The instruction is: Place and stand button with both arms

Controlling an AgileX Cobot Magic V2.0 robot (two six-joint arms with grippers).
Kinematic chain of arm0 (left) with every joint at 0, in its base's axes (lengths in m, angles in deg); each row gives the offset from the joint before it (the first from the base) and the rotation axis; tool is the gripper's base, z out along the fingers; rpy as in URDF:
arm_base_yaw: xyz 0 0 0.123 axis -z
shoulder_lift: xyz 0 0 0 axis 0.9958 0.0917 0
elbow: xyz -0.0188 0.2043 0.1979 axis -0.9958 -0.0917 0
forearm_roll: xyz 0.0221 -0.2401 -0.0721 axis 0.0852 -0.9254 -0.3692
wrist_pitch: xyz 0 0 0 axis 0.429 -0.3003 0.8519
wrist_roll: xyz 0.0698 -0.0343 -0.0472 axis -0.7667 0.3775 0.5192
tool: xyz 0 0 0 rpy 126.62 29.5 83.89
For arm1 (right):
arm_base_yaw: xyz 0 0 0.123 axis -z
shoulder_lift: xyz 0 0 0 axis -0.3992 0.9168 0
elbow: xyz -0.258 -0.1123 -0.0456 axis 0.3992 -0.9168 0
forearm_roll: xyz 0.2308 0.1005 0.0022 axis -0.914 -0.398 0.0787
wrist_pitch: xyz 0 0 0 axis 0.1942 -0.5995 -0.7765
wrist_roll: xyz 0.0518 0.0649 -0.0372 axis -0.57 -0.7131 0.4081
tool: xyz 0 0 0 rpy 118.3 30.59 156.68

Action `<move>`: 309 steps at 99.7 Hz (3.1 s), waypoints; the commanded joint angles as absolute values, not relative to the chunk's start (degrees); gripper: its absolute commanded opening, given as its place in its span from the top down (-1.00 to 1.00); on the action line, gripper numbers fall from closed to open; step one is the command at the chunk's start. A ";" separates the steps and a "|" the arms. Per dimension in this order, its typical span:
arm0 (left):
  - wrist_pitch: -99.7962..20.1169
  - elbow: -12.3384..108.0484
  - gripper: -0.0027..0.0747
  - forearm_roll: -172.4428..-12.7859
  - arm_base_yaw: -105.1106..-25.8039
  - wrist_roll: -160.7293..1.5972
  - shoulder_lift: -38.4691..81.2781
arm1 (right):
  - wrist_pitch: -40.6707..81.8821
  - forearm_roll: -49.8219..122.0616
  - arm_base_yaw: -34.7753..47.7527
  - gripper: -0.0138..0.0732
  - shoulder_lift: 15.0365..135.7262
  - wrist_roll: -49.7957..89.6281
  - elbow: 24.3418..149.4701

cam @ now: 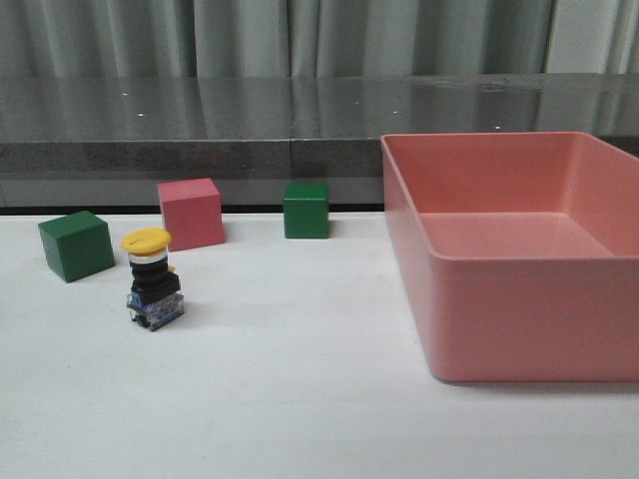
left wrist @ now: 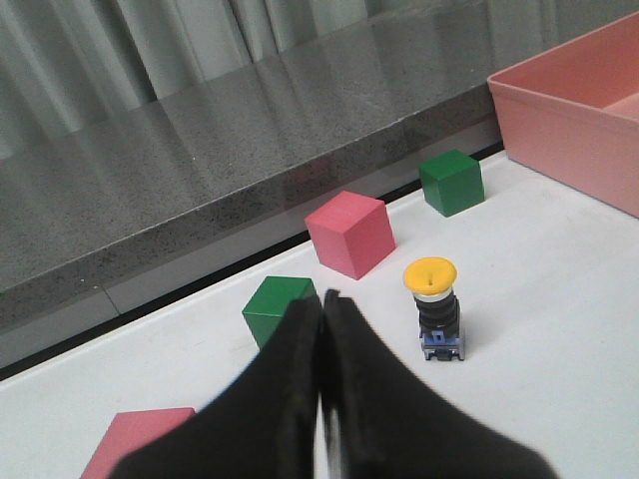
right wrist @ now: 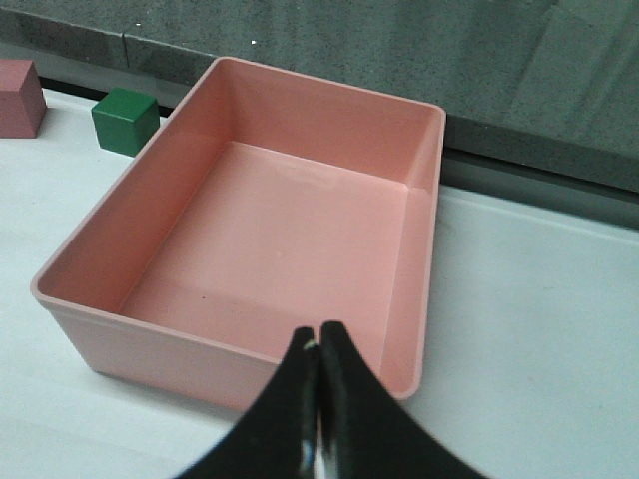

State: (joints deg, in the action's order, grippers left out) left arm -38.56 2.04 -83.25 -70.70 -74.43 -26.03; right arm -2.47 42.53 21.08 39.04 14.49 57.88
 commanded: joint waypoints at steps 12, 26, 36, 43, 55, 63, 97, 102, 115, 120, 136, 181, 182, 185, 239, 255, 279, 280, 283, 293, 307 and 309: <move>-43.97 -1.51 0.98 -87.24 -70.72 -73.68 -29.34 | 1.78 42.44 21.53 0.82 39.42 14.53 59.28; -43.97 -4.41 0.98 -87.55 -70.72 -73.68 -29.34 | 1.78 42.44 21.53 0.82 39.42 14.53 59.28; -43.97 -6.15 0.98 -87.55 -70.72 -73.68 -29.34 | 1.78 42.44 21.53 0.82 39.42 14.53 59.28; -44.11 -7.00 0.98 -87.55 -70.72 -73.68 -29.34 | 1.78 42.44 21.53 0.82 39.42 14.53 59.28; -44.27 -7.96 0.98 -87.55 -70.72 -73.68 -29.34 | 1.78 42.44 21.53 0.82 39.42 14.53 59.28; -44.53 -8.20 0.98 -87.55 -70.72 -73.68 -29.34 | 1.78 42.44 21.53 0.82 39.42 14.53 59.28; -52.67 -12.17 0.98 -71.99 -72.33 -67.19 -32.78 | 1.78 42.44 21.53 0.82 39.42 14.53 59.28; -52.67 -12.17 0.98 -68.51 -73.16 -64.05 -33.92 | 1.78 42.44 21.53 0.82 39.42 14.53 59.28; -52.32 -12.17 0.98 -62.68 -75.39 -58.66 -37.04 | 1.78 42.44 21.53 0.82 39.42 14.53 59.28; -52.18 -12.17 0.98 -62.11 -76.43 -57.68 -38.41 | 1.78 42.44 21.53 0.82 39.42 14.53 59.28; -52.33 -12.17 0.98 -61.78 -80.68 -55.31 -38.30 | 1.66 42.44 21.53 0.82 39.49 14.53 59.28; -52.33 -12.17 0.98 -61.77 -82.25 -53.73 -38.30 | 1.50 42.44 21.53 0.82 39.49 14.53 59.28; -52.33 -12.17 0.98 -61.77 -82.25 -53.73 -38.30 | 1.50 42.44 21.53 0.82 39.49 14.53 59.28; -52.33 -12.17 0.98 -61.77 -82.25 -53.73 -38.30 | 1.50 42.44 21.53 0.82 39.49 14.53 59.28; -52.33 -12.17 0.98 -61.77 -82.25 -53.73 -38.30 | 1.50 42.44 21.53 0.82 39.49 14.53 59.28; -52.33 -12.17 0.98 -61.77 -82.25 -53.73 -38.30 | 3.04 43.49 21.33 0.82 39.04 14.64 58.72; -52.33 -12.17 0.98 -61.77 -82.25 -53.73 -38.30 | 21.32 46.10 18.92 0.82 31.20 10.83 45.35; -52.33 -12.17 0.98 -61.77 -82.25 -53.73 -38.30 | 22.16 46.30 18.71 0.82 30.89 10.66 44.84; -52.33 -12.17 0.98 -61.77 -82.25 -53.73 -38.30 | 23.75 46.94 18.35 0.82 29.68 9.68 42.40; -52.33 -12.17 0.98 -61.77 -82.25 -53.73 -38.30 | 27.74 49.08 17.11 0.82 25.33 5.99 36.22; -52.33 -12.17 0.98 -61.77 -82.25 -53.73 -38.30 | 30.63 49.95 16.43 0.82 20.14 2.89 29.68; -52.33 -12.17 0.98 -61.77 -82.25 -53.73 -38.30 | 31.08 49.95 16.43 0.82 19.45 2.56 28.85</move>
State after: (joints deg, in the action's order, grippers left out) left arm -47.71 -9.40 -61.67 -82.11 -54.51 -36.45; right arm 23.71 48.93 16.62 21.74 4.61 30.55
